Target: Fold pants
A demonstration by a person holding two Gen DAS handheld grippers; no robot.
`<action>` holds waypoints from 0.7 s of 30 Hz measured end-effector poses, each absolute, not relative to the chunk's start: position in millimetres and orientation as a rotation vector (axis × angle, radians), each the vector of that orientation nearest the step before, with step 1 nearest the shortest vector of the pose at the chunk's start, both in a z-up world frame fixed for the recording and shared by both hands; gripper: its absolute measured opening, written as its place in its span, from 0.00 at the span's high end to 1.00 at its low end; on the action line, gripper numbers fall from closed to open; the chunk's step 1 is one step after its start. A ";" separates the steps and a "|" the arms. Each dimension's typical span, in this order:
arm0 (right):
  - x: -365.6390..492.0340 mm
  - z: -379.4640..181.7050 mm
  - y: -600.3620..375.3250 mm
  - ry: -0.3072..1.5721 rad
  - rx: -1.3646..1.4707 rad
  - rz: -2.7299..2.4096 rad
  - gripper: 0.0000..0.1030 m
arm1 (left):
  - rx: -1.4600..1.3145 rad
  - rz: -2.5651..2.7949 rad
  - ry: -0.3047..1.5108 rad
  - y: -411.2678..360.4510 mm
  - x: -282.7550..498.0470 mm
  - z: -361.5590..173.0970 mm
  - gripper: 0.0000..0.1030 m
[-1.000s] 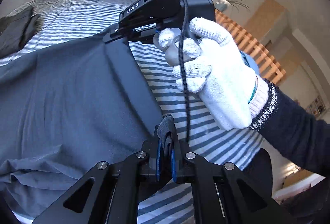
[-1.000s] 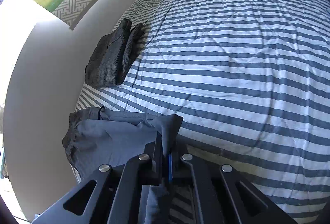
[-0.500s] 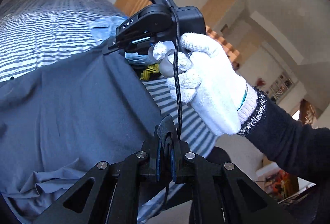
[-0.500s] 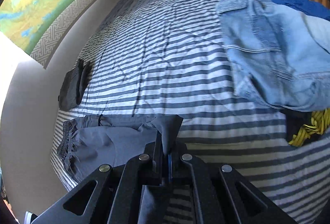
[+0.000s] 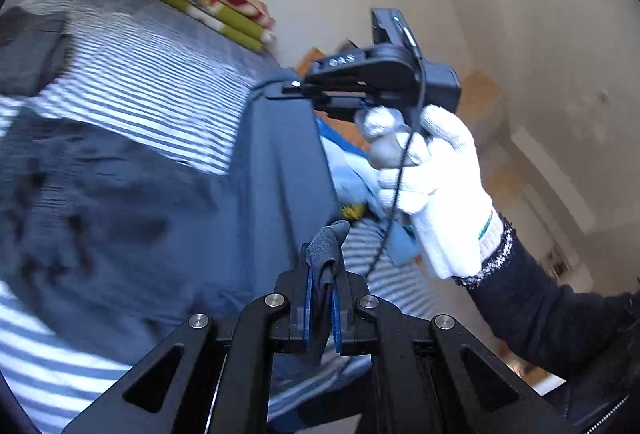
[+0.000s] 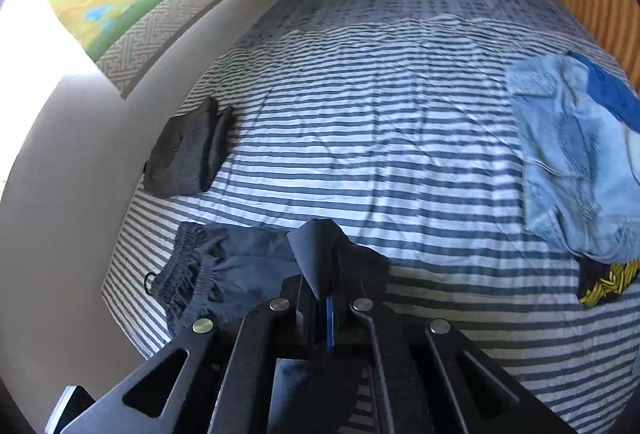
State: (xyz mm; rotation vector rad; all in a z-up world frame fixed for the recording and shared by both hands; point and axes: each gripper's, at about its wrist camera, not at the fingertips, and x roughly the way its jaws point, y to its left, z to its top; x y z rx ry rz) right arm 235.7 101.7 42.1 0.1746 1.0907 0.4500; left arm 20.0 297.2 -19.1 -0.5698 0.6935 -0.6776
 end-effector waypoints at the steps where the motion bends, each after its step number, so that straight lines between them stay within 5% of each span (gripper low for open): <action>1: 240.6 41.6 124.6 1.097 0.158 0.471 0.97 | -0.582 -0.639 0.686 317.3 19.1 -22.6 0.94; 16: 286.6 -62.1 349.5 1.260 -0.060 0.522 0.97 | -0.809 -0.309 0.719 525.9 23.9 -136.3 0.92; 18: 290.9 -65.6 358.6 1.264 -0.072 0.556 0.93 | -0.812 -0.267 0.736 537.9 17.8 -142.4 0.73; 19: 294.1 -65.5 361.3 1.273 -0.062 0.577 0.91 | -0.821 -0.250 0.754 539.6 19.2 -145.5 0.41; 20: 298.3 -63.2 362.1 1.290 -0.029 0.608 0.84 | -0.836 -0.230 0.752 544.3 18.6 -146.8 0.22; 21: 302.1 -59.1 359.5 1.301 0.013 0.635 0.76 | -0.840 -0.212 0.730 547.9 15.9 -144.9 0.19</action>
